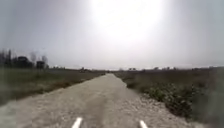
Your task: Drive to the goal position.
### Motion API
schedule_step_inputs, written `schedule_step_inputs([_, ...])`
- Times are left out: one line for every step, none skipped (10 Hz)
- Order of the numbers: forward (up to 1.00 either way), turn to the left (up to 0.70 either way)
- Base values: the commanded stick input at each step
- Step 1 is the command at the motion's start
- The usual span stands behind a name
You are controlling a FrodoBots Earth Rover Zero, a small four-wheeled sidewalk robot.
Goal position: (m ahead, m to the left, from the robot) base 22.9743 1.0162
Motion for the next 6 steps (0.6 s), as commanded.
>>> schedule_step_inputs([0.70, 0.00])
schedule_step_inputs([0.70, 0.00])
schedule_step_inputs([0.70, 0.00])
schedule_step_inputs([0.70, 0.00])
schedule_step_inputs([0.70, -0.15])
schedule_step_inputs([0.70, -0.31])
